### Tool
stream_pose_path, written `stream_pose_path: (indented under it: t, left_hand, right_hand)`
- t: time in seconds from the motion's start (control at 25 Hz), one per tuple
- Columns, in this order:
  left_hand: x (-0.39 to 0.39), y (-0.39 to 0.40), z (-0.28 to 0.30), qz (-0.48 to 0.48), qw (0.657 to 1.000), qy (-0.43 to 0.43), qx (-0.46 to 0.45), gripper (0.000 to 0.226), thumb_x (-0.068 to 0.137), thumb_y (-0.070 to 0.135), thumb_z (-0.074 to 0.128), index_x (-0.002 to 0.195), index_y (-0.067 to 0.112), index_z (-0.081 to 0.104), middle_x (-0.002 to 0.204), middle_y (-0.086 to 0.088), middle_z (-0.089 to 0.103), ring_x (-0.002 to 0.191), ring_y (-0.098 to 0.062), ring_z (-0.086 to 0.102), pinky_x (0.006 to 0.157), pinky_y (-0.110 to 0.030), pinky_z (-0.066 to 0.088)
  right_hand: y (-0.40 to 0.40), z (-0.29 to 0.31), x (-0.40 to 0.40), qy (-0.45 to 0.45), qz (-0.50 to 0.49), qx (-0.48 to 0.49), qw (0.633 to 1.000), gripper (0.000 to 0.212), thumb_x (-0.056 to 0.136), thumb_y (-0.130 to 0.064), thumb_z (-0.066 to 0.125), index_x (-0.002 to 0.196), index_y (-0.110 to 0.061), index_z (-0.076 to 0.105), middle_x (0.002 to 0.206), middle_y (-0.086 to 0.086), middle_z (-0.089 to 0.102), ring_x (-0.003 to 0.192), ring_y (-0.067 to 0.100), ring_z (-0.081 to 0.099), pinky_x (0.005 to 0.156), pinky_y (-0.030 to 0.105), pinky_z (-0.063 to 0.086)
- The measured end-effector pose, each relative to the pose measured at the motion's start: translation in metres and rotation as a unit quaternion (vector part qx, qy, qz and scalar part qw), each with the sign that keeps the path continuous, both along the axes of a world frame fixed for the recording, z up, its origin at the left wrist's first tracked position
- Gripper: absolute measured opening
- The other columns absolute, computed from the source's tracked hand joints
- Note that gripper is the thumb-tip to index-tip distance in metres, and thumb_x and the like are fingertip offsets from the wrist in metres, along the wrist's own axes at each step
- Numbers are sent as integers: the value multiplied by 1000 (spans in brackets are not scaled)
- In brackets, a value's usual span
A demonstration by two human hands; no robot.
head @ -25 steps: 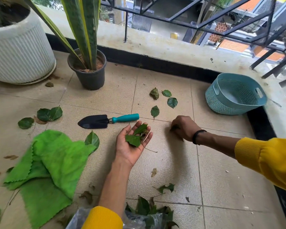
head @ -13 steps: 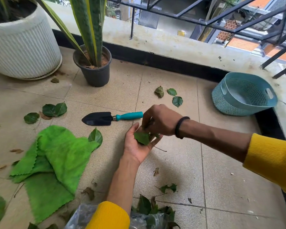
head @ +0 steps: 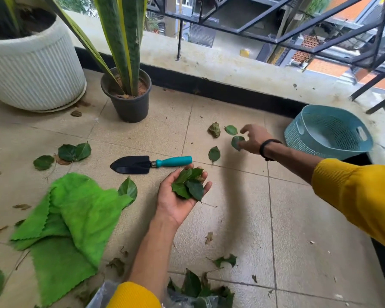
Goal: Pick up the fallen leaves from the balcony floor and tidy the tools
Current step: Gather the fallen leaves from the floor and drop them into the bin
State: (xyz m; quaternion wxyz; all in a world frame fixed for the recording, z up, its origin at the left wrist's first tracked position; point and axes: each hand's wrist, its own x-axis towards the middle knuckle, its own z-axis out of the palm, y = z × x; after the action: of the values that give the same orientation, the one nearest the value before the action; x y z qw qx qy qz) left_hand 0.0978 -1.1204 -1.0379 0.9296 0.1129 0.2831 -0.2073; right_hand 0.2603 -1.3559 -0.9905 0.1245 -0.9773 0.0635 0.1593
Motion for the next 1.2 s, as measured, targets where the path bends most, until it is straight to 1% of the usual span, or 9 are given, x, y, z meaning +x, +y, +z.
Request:
stream_pose_path:
  t: [0.12, 0.32, 0.4, 0.52, 0.64, 0.76, 0.92, 1.04, 1.2]
  left_hand:
    - [-1, 13, 0, 16, 1000, 7, 9, 32, 102, 29, 48, 115, 8, 68, 124, -24, 66, 109, -36, 66, 103, -57, 49]
    - [-2, 24, 5, 30, 999, 11, 22, 34, 102, 30, 48, 119, 7, 67, 130, -26, 63, 113, -37, 64, 103, -56, 49]
    - [-2, 25, 9, 33, 999, 15, 23, 34, 102, 30, 48, 121, 7, 66, 132, -27, 62, 114, -37, 63, 103, -56, 49]
    - [-5, 26, 12, 28, 999, 16, 31, 34, 102, 30, 49, 122, 8, 66, 133, -26, 62, 114, -38, 63, 102, -57, 49]
    - [-6, 31, 13, 32, 999, 15, 41, 34, 102, 30, 50, 124, 8, 64, 136, -27, 60, 114, -38, 63, 102, -57, 49]
    - [-5, 34, 14, 36, 998, 12, 44, 34, 102, 30, 49, 123, 8, 64, 136, -26, 59, 112, -37, 64, 102, -58, 49]
    - [-8, 29, 18, 31, 999, 6, 30, 36, 103, 31, 48, 125, 8, 64, 136, -27, 59, 112, -38, 63, 100, -56, 51]
    - [-8, 27, 17, 35, 999, 8, 21, 35, 102, 32, 48, 122, 8, 65, 134, -26, 61, 113, -37, 63, 100, -56, 51]
    - [-11, 27, 16, 44, 999, 18, 16, 33, 102, 31, 48, 118, 8, 65, 124, -26, 65, 112, -36, 63, 98, -54, 53]
  right_hand:
    - [-27, -21, 18, 38, 34, -108, 993, 74, 86, -41, 74, 148, -24, 39, 142, 17, 46, 119, 36, 53, 97, 47, 51]
    - [7, -43, 35, 43, -40, -11, 998, 69, 94, -59, 52, 150, -26, 31, 139, 23, 48, 111, 42, 56, 80, 46, 50]
    - [30, -49, 35, 43, -15, -2, 999, 71, 92, -65, 51, 152, -34, 27, 145, 22, 40, 118, 43, 52, 89, 54, 51]
    - [49, -53, 38, 69, 65, -7, 995, 75, 89, -67, 55, 152, -49, 18, 155, 11, 25, 133, 44, 35, 103, 64, 41]
    - [54, -54, 35, 76, 136, -36, 987, 57, 95, -57, 51, 147, -51, 27, 151, 7, 29, 131, 43, 33, 102, 65, 40]
    - [54, -51, 27, 4, 156, -63, 986, 42, 99, -33, 53, 141, -31, 49, 139, 12, 45, 120, 37, 45, 96, 50, 48]
    - [42, -43, 20, -64, 134, -36, 988, 22, 93, -9, 61, 113, -12, 70, 115, 13, 66, 102, 30, 60, 83, 35, 50]
    - [39, -28, 12, -80, 85, 29, 993, 16, 85, -2, 68, 96, -10, 76, 107, 8, 74, 102, 26, 66, 78, 28, 50]
    - [48, -23, -3, -70, 94, 60, 991, 16, 86, -5, 67, 97, -10, 77, 97, 9, 74, 83, 20, 63, 66, 27, 46]
